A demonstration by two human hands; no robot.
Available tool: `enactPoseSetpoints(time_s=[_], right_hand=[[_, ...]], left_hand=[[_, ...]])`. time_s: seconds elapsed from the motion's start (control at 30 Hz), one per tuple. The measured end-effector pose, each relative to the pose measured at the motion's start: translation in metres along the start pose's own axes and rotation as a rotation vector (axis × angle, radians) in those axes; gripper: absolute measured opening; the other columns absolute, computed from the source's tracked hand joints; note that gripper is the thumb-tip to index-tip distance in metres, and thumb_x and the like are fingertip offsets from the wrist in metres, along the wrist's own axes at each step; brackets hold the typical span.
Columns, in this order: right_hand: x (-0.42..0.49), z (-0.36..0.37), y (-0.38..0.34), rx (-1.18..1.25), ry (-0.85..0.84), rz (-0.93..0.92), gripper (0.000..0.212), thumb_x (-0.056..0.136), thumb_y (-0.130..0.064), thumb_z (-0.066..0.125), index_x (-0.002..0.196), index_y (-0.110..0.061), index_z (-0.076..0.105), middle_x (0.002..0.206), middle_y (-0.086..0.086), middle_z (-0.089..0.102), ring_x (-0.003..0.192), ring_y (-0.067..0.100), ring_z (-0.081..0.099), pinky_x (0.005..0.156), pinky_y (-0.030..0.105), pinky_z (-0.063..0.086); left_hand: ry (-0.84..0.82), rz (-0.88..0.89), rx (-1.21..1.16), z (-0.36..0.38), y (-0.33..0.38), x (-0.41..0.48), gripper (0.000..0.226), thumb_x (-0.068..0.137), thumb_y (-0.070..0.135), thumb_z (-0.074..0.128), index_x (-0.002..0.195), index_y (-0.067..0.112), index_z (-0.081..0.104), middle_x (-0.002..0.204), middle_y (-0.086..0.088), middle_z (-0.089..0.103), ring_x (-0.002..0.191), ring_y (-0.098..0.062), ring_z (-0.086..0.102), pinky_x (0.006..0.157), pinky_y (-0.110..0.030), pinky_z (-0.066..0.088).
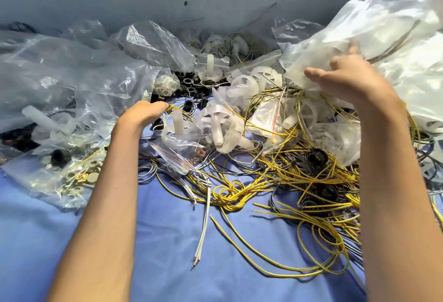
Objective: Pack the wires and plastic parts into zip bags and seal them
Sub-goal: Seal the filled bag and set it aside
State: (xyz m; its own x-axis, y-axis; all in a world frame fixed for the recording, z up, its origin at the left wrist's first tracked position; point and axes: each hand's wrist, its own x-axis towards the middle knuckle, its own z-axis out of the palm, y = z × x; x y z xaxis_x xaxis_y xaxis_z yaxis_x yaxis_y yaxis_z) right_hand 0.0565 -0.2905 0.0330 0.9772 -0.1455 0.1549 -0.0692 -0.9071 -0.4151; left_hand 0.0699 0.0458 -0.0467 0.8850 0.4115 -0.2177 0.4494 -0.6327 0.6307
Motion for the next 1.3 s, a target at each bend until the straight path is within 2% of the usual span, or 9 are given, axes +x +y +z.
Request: enactPoseSetpoints(time_s=[0.1, 0.17, 0.37, 0.57, 0.73, 0.87, 1.03, 1.2, 1.3], right_hand=[[-0.003, 0.003, 0.015, 0.029, -0.053, 0.126, 0.062, 0.094, -0.051, 0.048, 0.126, 0.001, 0.055, 0.153, 0.024, 0.024, 0.130, 0.036, 0.044, 0.110, 0.036, 0.029], [-0.008, 0.002, 0.019, 0.102, -0.080, 0.156, 0.062, 0.091, -0.051, 0.054, 0.119, 0.005, 0.058, 0.123, 0.021, 0.056, 0.109, 0.032, 0.055, 0.092, 0.035, 0.040], [-0.016, -0.018, 0.010, 0.125, 0.059, 0.139, 0.048, 0.085, -0.053, 0.062, 0.079, -0.005, 0.065, 0.070, 0.007, 0.053, 0.061, 0.019, 0.045, 0.068, 0.031, 0.035], [-0.028, -0.041, -0.008, 0.137, 0.135, -0.014, 0.050, 0.082, -0.058, 0.059, 0.096, -0.012, 0.071, 0.098, 0.016, 0.068, 0.095, 0.032, 0.062, 0.090, 0.042, 0.050], [-0.033, -0.033, -0.019, 0.115, -0.258, -0.165, 0.049, 0.081, -0.061, 0.058, 0.120, -0.031, 0.064, 0.117, 0.006, 0.067, 0.101, 0.024, 0.066, 0.094, 0.042, 0.051], [-0.020, -0.016, -0.015, -0.008, -0.331, -0.109, 0.079, 0.082, -0.065, 0.053, 0.144, -0.016, 0.041, 0.149, 0.002, 0.041, 0.132, 0.023, 0.044, 0.109, 0.038, 0.036], [-0.008, -0.010, -0.004, 0.079, -0.235, -0.069, 0.083, 0.085, -0.063, 0.052, 0.145, -0.008, 0.035, 0.151, 0.010, 0.038, 0.134, 0.027, 0.040, 0.107, 0.036, 0.031], [-0.010, 0.002, -0.013, 0.036, -0.271, -0.133, 0.080, 0.088, -0.057, 0.053, 0.146, -0.006, 0.032, 0.151, 0.011, 0.037, 0.135, 0.027, 0.040, 0.109, 0.035, 0.032], [-0.013, -0.003, -0.013, -0.007, -0.268, -0.154, 0.072, 0.087, -0.058, 0.054, 0.142, -0.013, 0.042, 0.145, 0.008, 0.046, 0.128, 0.024, 0.047, 0.107, 0.037, 0.037]], left_hand=[[-0.001, -0.011, 0.005, 0.000, -0.001, 0.001, 0.063, 0.093, 0.041, 0.047, 0.140, 0.001, 0.038, 0.150, -0.021, 0.032, 0.135, -0.039, 0.035, 0.111, -0.046, 0.031], [-0.008, -0.016, -0.006, 0.000, -0.002, 0.001, 0.064, 0.093, 0.041, 0.046, 0.141, 0.001, 0.036, 0.151, -0.022, 0.030, 0.135, -0.040, 0.033, 0.111, -0.048, 0.030], [0.034, -0.034, -0.050, 0.001, -0.003, -0.001, 0.062, 0.090, 0.040, 0.048, 0.137, 0.000, 0.042, 0.148, -0.022, 0.034, 0.133, -0.039, 0.036, 0.106, -0.045, 0.033], [0.079, 0.001, -0.071, -0.001, 0.003, -0.004, 0.052, 0.090, 0.036, 0.047, 0.127, 0.000, 0.051, 0.137, -0.022, 0.046, 0.118, -0.036, 0.048, 0.088, -0.037, 0.038], [0.116, 0.061, -0.097, -0.007, 0.012, -0.011, 0.045, 0.091, 0.038, 0.048, 0.114, 0.000, 0.056, 0.131, -0.020, 0.051, 0.104, -0.031, 0.049, 0.081, -0.031, 0.033], [0.159, 0.113, -0.163, -0.014, 0.026, -0.021, 0.049, 0.089, 0.040, 0.051, 0.119, 0.001, 0.056, 0.129, -0.020, 0.052, 0.099, -0.030, 0.048, 0.081, -0.031, 0.033], [0.163, 0.183, -0.243, -0.028, 0.040, -0.028, 0.063, 0.085, 0.049, 0.055, 0.129, 0.004, 0.052, 0.126, -0.012, 0.056, 0.110, -0.027, 0.052, 0.088, -0.033, 0.039], [0.262, 0.284, -0.245, -0.040, 0.056, -0.050, 0.035, 0.087, 0.044, 0.055, 0.083, 0.009, 0.055, 0.074, -0.001, 0.049, 0.081, -0.022, 0.044, 0.059, -0.030, 0.032], [0.283, 0.343, -0.271, -0.051, 0.062, -0.058, 0.043, 0.084, 0.048, 0.055, 0.097, 0.009, 0.064, 0.090, -0.005, 0.059, 0.084, -0.022, 0.049, 0.069, -0.028, 0.034]])
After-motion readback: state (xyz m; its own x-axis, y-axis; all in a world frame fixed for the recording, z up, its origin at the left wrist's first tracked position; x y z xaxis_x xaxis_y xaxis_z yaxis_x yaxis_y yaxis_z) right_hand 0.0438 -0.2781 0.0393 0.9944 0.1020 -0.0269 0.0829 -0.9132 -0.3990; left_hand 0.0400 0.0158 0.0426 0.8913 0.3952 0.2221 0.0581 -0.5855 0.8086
